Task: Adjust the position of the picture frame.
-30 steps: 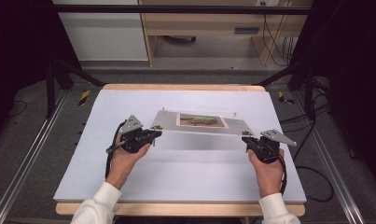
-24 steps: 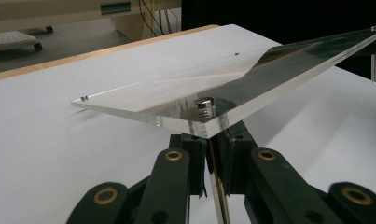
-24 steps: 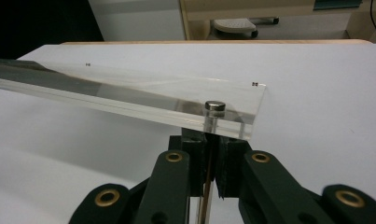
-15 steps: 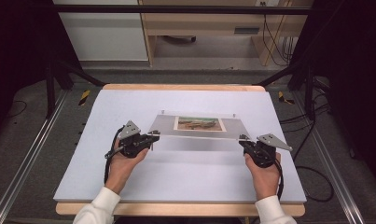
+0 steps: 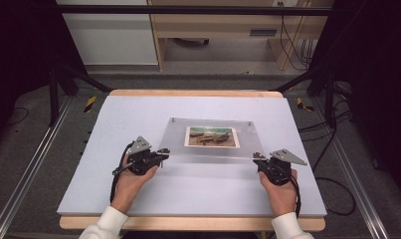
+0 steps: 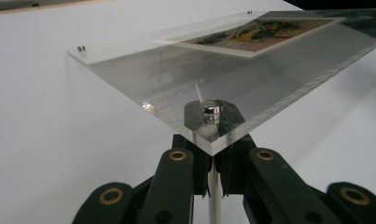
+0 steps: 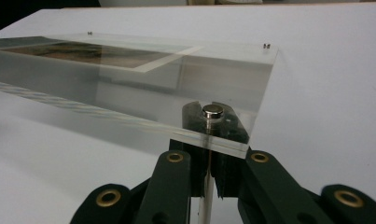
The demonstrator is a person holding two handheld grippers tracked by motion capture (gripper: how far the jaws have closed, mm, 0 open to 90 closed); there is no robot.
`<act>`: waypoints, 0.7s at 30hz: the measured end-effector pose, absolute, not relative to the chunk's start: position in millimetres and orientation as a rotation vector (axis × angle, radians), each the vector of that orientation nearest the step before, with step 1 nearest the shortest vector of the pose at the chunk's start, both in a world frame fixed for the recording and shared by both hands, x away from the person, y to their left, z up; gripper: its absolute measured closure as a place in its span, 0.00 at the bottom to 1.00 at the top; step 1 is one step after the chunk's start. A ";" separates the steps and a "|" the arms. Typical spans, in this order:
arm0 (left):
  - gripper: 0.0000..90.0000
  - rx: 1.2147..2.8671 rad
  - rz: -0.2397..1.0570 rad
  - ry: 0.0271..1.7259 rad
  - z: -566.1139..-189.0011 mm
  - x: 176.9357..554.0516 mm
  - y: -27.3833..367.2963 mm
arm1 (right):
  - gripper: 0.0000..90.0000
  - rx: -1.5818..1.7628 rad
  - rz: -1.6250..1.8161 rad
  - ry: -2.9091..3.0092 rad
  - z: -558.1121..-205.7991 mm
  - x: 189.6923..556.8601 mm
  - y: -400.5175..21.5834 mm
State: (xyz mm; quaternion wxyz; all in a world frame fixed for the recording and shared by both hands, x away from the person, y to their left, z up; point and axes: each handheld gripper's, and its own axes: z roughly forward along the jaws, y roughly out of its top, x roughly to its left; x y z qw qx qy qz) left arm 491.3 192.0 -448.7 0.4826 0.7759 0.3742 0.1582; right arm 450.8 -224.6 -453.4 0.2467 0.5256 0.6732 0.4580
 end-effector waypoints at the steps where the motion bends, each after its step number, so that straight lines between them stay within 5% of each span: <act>1: 0.92 1.895 0.386 0.910 -450.6 489.4 191.3 | 0.94 1.438 1.245 1.841 -454.4 450.4 -225.0; 21: 0.93 1.926 0.425 0.973 -462.3 478.9 202.4 | 0.94 1.430 1.235 1.946 -468.6 454.9 -214.2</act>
